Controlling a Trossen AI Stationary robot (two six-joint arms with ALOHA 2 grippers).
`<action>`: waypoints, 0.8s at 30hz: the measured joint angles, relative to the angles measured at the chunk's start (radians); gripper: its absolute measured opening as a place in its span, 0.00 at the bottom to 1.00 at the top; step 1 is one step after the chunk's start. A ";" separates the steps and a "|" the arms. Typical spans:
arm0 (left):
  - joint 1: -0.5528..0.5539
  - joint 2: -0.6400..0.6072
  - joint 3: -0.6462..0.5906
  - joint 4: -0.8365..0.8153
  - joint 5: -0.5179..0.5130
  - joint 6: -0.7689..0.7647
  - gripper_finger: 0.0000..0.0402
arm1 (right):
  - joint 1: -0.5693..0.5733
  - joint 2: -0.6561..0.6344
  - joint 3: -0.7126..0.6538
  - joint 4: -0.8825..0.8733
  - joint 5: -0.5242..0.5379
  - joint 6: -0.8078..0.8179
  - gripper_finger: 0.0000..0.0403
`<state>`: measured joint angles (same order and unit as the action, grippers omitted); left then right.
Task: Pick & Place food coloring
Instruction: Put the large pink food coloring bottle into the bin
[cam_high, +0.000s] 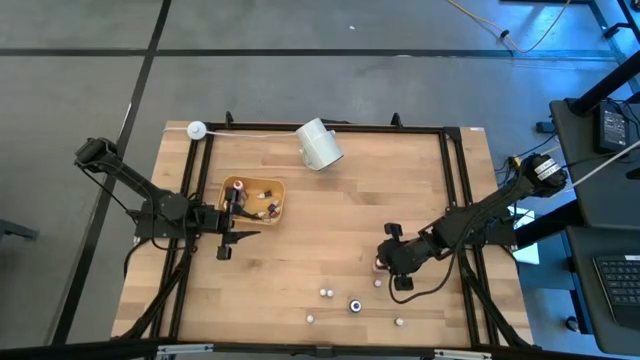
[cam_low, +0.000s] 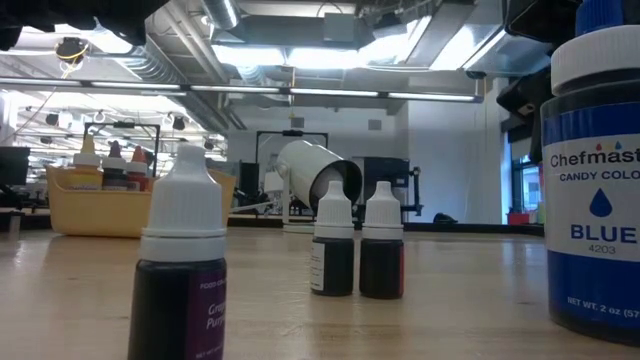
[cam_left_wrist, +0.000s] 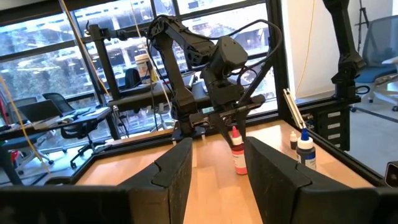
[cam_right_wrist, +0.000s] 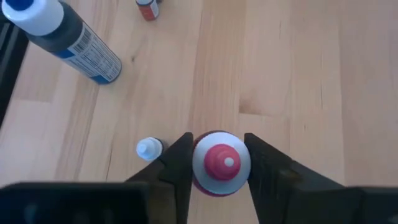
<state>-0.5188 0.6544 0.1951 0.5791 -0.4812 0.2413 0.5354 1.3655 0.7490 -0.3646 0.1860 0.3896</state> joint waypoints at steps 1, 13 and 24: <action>0.000 0.000 0.000 0.000 0.000 0.000 0.36 | 0.000 0.000 0.000 0.000 0.001 0.000 0.30; 0.000 0.000 0.000 0.000 0.000 0.000 0.36 | -0.049 0.002 0.051 0.034 0.137 -0.059 0.30; 0.000 0.000 0.000 0.000 0.000 0.000 0.36 | -0.310 0.046 0.129 0.439 -0.093 -0.426 0.30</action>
<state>-0.5187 0.6540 0.1951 0.5793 -0.4816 0.2416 0.2253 1.4116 0.8783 0.0743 0.0930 -0.0359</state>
